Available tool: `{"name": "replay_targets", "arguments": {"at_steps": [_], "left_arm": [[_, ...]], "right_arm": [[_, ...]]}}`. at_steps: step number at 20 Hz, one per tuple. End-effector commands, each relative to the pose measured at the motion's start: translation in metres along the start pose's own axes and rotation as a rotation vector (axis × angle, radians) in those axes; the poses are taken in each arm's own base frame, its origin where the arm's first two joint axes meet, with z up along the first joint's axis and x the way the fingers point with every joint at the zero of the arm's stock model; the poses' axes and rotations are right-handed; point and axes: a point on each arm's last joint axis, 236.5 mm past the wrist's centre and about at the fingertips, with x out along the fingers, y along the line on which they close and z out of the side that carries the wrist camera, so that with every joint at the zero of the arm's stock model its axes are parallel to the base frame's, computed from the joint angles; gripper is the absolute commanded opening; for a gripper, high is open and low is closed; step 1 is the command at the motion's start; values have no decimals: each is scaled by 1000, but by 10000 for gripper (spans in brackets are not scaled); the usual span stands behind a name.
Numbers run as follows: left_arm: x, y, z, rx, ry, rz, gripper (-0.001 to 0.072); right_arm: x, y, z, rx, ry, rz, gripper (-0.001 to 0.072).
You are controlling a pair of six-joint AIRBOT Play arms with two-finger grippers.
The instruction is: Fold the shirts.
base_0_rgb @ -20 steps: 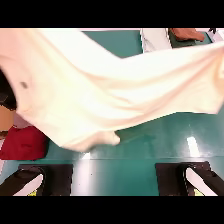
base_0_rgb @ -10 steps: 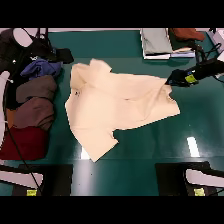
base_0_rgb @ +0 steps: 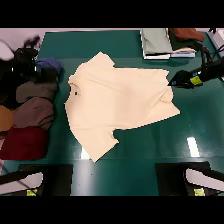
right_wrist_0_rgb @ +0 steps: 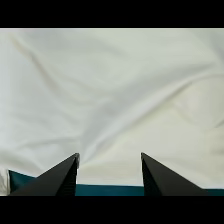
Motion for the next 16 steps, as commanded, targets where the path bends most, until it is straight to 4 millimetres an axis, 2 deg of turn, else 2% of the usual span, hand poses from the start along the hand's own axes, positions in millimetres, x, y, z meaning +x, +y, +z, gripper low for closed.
{"name": "replay_targets", "arguments": {"at_steps": [1, 3, 4, 6, 9, 12, 15, 16], "left_arm": [[28, 1, -104, -109, 129, -36, 551], [44, -4, -151, -168, 176, -73, 551], [53, -9, -166, -203, 186, -100, 551], [69, -20, -182, -268, 197, -161, 551], [88, -19, -186, -334, 143, -182, 551], [96, -21, -189, -345, 123, -184, 551], [101, -50, -185, -263, 94, -216, 549], [102, -56, -186, -257, 97, -221, 486]], "right_arm": [[-7, 4, -24, -6, -27, -3, 448], [-8, 5, -32, -4, -36, -4, 448], [-9, 5, -33, -5, -36, -4, 448], [-9, 6, -33, -5, -35, 0, 448], [-9, 13, -31, 2, -43, 27, 448], [-9, 14, -31, 3, -43, 35, 448], [-9, 17, -29, 4, -49, 44, 448], [-9, 15, -31, 3, -44, 41, 448]]}}
